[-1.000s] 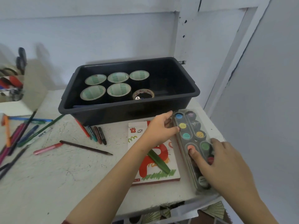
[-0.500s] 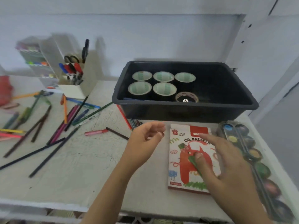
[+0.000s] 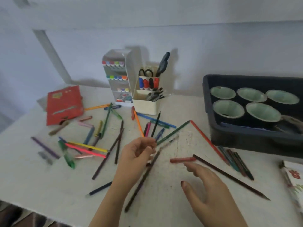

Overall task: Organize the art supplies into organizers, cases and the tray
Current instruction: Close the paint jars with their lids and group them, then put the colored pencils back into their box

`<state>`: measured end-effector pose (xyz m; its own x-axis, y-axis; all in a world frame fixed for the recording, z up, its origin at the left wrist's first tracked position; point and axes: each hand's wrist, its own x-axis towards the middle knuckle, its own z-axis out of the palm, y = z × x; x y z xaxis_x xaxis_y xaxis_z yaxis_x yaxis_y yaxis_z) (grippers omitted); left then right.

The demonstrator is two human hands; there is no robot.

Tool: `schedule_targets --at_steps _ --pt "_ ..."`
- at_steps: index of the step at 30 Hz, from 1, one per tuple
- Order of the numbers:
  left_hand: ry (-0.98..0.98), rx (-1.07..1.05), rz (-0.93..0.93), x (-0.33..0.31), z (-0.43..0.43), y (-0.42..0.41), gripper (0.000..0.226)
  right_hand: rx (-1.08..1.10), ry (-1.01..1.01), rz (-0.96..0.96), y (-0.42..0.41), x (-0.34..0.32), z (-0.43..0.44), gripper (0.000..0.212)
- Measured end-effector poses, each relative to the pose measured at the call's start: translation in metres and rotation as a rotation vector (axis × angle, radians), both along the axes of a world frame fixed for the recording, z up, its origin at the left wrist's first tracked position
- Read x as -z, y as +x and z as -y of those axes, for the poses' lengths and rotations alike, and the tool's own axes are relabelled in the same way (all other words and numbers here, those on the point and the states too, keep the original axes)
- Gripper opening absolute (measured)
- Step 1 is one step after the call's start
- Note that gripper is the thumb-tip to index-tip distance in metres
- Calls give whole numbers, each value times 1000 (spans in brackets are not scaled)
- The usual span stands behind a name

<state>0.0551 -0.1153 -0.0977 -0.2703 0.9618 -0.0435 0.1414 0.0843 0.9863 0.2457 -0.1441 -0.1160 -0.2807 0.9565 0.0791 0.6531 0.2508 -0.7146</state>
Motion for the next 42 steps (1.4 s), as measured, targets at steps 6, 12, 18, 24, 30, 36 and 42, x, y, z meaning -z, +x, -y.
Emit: schedule_targets --at_steps 6,12,18,24,30,36,42 --pt "11 -28 -34 2 -5 -99 28 -33 -11 -12 -106 4 -18 39" --pt "26 -151 -89 8 10 -203 33 29 123 93 -188 7 -20 45" --pt "-7 -383 -392 9 -17 -304 24 -20 86 108 -248 1 -30 47" --pt "-272 -470 -316 4 -75 -363 46 -22 77 187 -267 -2 -42 41" --pt "-315 -406 -234 -4 -102 -378 23 71 144 172 -269 6 -42 37" --pt "48 -484 -292 -26 -107 -368 8 105 122 191 -272 -4 -49 43" --pt "414 -481 -554 -45 -116 -347 27 26 169 163 -292 -20 -69 34"
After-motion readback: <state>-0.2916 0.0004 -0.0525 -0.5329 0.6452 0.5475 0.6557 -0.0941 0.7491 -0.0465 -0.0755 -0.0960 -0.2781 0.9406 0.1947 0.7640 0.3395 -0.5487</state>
